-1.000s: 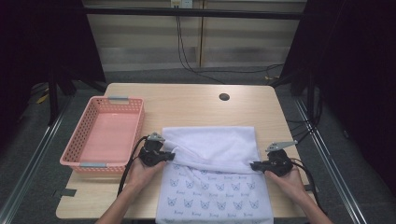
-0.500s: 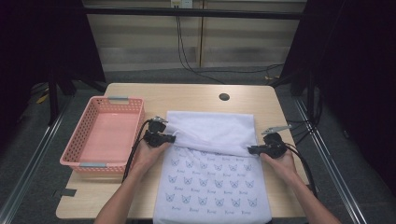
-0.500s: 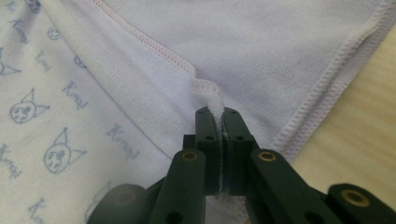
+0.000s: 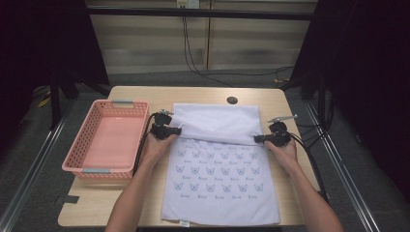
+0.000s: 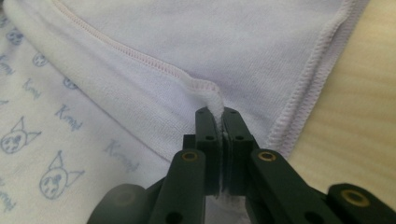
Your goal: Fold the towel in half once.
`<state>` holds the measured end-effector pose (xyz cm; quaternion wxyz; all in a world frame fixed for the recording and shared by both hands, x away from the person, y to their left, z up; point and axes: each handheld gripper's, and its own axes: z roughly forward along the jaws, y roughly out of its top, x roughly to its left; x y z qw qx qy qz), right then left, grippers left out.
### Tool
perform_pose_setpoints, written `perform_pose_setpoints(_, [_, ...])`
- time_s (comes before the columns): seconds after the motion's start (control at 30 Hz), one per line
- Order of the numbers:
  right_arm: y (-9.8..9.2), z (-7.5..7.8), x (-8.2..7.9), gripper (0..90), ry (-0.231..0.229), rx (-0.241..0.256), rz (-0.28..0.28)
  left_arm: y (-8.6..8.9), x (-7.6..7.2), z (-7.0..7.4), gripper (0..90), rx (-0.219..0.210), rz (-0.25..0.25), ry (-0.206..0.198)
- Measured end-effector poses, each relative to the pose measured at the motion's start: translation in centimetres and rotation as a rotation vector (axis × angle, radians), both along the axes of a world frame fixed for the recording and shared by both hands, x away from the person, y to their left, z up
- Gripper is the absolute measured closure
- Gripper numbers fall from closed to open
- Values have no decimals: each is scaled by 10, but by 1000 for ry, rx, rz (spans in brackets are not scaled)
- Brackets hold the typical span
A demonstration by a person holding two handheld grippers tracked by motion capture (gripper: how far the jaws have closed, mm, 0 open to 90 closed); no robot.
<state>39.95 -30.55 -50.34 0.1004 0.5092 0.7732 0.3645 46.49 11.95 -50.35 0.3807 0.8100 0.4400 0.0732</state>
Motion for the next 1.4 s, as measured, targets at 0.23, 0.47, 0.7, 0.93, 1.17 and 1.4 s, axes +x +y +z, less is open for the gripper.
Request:
perform_pose_setpoints(0.23, [3, 8, 10, 874, -23, 1, -10, 1, -7, 16, 871, -3, -14, -13])
perform_pose_setpoints(0.47, [-12, 67, -2, 874, -174, 86, 10, -4, -31, 66, 870, -48, -64, -106])
perform_pose_setpoints(0.7, [-21, 104, -24, 873, -243, 146, 50, 19, -63, 104, 869, -161, -102, -183])
perform_pose_setpoints(0.93, [-23, 118, -46, 873, -278, 187, 90, 27, -92, 122, 869, -210, -141, -232])
perform_pose_setpoints(1.17, [-26, 134, -78, 873, -311, 220, 139, 39, -128, 134, 868, -250, -176, -262])
perform_pose_setpoints(1.4, [-21, 124, -115, 872, -291, 204, 198, 46, -158, 106, 864, -224, -204, -219])
